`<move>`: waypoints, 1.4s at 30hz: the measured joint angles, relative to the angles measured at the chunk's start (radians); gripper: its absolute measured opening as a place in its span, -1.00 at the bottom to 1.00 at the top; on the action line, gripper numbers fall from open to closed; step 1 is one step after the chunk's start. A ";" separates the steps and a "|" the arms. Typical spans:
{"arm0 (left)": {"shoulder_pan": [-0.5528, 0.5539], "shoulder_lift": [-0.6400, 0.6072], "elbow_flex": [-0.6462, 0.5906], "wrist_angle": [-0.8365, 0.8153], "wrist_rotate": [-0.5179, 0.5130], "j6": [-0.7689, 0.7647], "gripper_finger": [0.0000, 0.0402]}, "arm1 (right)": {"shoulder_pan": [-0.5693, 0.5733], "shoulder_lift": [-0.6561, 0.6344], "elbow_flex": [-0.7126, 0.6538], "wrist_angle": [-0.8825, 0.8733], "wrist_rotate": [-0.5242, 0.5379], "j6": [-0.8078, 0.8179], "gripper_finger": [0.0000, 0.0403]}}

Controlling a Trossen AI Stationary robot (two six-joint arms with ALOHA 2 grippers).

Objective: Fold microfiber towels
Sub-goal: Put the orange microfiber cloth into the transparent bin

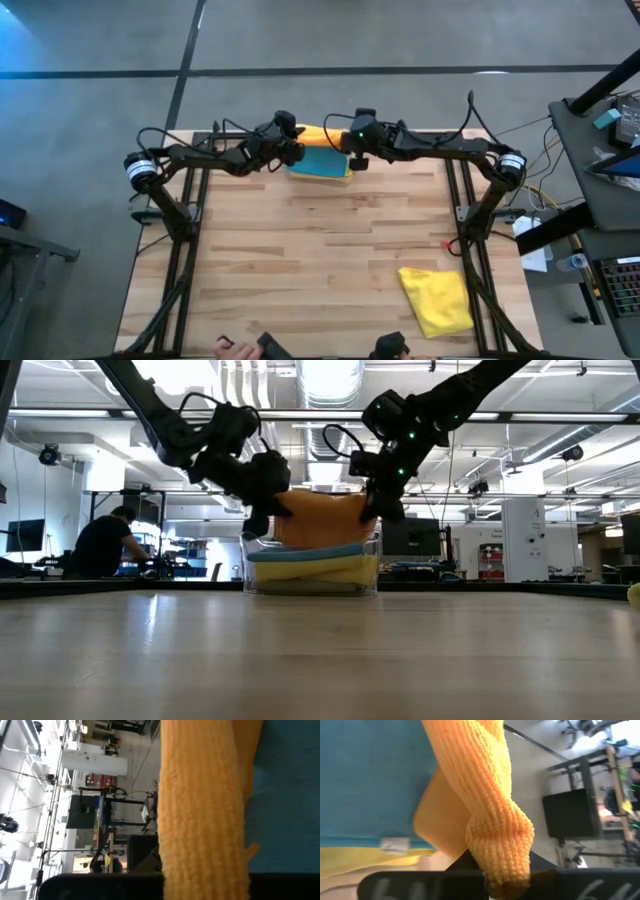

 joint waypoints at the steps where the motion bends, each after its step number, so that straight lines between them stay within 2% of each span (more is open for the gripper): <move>1: -0.003 -0.001 -0.007 0.002 0.000 -0.001 -1.00 | 0.001 0.000 -0.008 0.001 -0.010 0.000 -0.96; 9: -0.047 -0.004 -0.036 -0.074 -0.002 -0.001 -1.00 | 0.023 0.000 -0.057 -0.004 -0.062 0.026 -0.96; 14: -0.061 -0.021 -0.034 -0.074 -0.016 -0.001 -1.00 | 0.028 -0.001 -0.057 -0.005 -0.057 0.027 -0.96; 27: -0.062 -0.228 -0.031 -0.048 -0.086 -0.025 -1.00 | 0.031 -0.082 0.053 0.003 -0.028 0.096 -0.96; 30: -0.069 -0.289 -0.030 -0.101 -0.074 -0.117 -1.00 | 0.046 -0.108 0.083 -0.046 -0.052 0.122 -0.96; 35: -0.105 -0.396 -0.027 -0.314 -0.012 -0.312 -1.00 | 0.068 -0.134 0.154 -0.259 -0.209 0.239 -0.96; 39: -0.127 -0.469 -0.009 -0.489 0.118 -0.572 -1.00 | 0.071 -0.133 0.207 -0.396 -0.373 0.363 -0.96; 42: -0.127 -0.502 0.002 -0.572 0.241 -0.757 -1.00 | 0.068 -0.133 0.215 -0.422 -0.458 0.456 -0.96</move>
